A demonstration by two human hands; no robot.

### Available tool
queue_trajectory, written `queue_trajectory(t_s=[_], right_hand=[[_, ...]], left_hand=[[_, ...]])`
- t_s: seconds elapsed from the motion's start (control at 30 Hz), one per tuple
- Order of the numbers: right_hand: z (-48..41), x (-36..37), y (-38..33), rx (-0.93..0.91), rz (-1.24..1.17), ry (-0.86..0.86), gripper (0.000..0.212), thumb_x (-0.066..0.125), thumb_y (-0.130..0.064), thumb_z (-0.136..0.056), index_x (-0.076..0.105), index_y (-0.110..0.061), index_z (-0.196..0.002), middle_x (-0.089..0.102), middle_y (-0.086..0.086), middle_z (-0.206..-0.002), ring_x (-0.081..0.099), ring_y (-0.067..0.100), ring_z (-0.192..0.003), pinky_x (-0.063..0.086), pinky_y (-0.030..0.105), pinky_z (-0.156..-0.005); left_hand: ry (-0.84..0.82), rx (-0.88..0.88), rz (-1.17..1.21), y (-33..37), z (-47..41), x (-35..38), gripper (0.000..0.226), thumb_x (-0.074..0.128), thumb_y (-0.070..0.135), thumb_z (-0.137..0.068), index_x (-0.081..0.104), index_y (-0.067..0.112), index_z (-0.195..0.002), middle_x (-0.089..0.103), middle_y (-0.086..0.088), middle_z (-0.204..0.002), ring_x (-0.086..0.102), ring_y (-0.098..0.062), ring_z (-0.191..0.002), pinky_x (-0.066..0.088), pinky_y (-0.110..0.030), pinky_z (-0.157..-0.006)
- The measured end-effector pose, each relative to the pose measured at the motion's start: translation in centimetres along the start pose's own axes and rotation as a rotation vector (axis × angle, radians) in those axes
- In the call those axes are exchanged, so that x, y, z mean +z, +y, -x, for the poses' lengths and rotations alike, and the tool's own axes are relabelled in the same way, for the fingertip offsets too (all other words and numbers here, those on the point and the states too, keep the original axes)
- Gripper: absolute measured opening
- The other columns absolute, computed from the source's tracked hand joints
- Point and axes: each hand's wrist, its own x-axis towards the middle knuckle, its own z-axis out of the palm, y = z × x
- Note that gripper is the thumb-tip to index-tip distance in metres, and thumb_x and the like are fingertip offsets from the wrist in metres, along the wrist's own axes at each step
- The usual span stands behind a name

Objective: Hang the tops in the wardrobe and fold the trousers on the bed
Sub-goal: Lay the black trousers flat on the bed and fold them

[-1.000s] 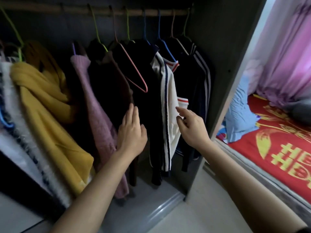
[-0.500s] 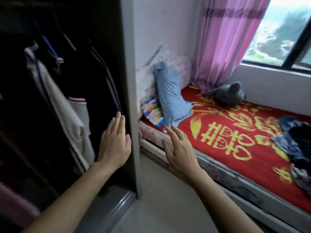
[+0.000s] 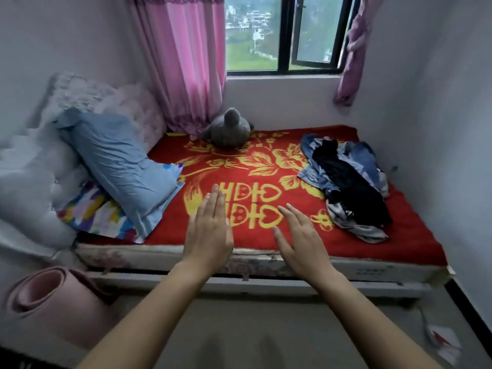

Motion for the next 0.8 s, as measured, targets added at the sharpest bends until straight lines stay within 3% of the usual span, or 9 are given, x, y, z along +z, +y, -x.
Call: queue_trajectory(t_s=[0.4, 0.8], right_hand=[[-14.6, -0.2, 12.7, 0.374, 0.227, -0.037, 0.06, 0.049, -0.038, -0.1, 0.029, -0.022, -0.154, 0.026, 0.004, -0.161, 0.023, 0.021, -0.148, 0.027, 0.041, -0.119], [-18.5, -0.9, 28.0, 0.748, 0.235, -0.018, 0.064, 0.05, -0.037, -0.098, 0.026, -0.022, -0.155, 0.022, 0.006, -0.162, 0.02, 0.022, -0.149, 0.026, 0.043, -0.12]], left_hand=[[-0.197, 0.223, 0.083, -1.3, -23.0, 13.2, 0.063, 0.037, 0.023, -0.101, 0.012, 0.01, -0.157, 0.005, -0.005, -0.165, 0.01, -0.022, -0.151, 0.021, -0.042, -0.12], [-0.465, 0.472, 0.119, 8.4, -34.3, 27.7, 0.063, 0.034, 0.021, -0.102, 0.006, 0.007, -0.157, 0.0, -0.011, -0.165, 0.01, -0.025, -0.151, 0.024, -0.041, -0.119]])
